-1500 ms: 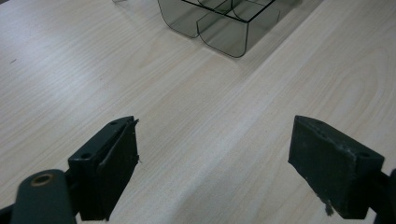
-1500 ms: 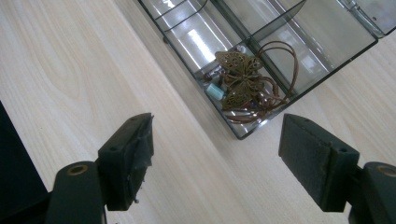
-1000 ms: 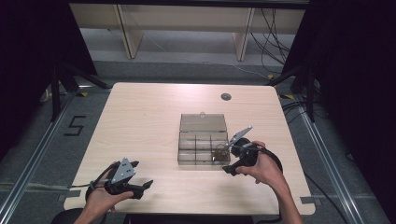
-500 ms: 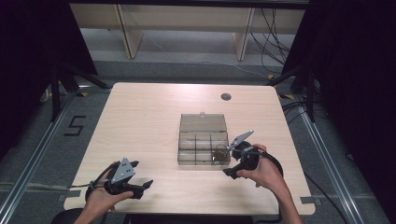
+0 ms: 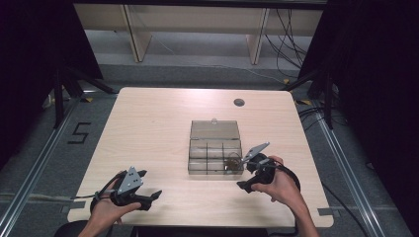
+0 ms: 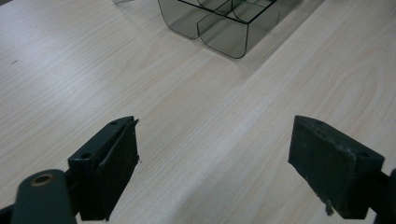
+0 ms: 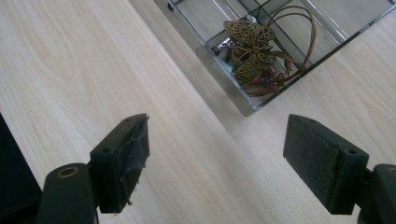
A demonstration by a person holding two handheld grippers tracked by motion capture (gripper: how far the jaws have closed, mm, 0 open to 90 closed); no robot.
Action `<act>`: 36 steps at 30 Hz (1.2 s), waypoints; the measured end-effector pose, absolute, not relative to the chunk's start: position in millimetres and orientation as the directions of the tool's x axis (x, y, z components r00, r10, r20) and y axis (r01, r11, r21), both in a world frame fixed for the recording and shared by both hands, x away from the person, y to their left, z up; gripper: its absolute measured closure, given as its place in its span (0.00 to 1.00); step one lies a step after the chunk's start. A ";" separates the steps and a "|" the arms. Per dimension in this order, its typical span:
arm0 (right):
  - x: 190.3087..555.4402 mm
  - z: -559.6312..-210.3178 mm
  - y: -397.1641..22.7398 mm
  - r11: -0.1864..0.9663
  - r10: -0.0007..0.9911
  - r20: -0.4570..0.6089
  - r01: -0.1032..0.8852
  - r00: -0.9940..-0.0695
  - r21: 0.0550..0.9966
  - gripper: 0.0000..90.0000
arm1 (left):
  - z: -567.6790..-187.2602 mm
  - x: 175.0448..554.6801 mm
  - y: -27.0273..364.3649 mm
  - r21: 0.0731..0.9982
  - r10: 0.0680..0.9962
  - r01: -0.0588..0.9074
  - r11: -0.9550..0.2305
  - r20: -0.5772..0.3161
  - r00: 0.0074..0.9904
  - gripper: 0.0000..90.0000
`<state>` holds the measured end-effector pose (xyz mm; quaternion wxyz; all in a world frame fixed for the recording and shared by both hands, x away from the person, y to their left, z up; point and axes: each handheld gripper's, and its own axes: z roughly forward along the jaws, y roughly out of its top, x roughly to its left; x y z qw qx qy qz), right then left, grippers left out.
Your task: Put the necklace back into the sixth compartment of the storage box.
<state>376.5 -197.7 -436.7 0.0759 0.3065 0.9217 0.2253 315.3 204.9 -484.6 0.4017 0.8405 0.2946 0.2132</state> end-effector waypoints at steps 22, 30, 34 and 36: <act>366.7 -446.4 -202.7 0.698 0.618 -0.002 0.548 -0.786 0.462 0.25 | -484.7 314.8 204.9 0.798 0.672 0.336 -0.500 0.113 0.732 0.17; 363.7 -449.3 -205.3 0.697 0.617 -0.001 0.546 -0.787 0.465 0.25 | -484.9 314.6 204.5 0.801 0.672 0.337 -0.495 0.107 0.732 0.17; 362.3 -451.3 -206.1 0.692 0.625 -0.003 0.552 -0.781 0.466 0.25 | -484.1 315.5 205.2 0.800 0.660 0.312 -0.513 0.135 0.739 0.17; 360.7 -452.0 -206.8 0.691 0.625 0.001 0.554 -0.781 0.466 0.25 | -484.3 315.0 205.0 0.798 0.668 0.328 -0.505 0.121 0.734 0.17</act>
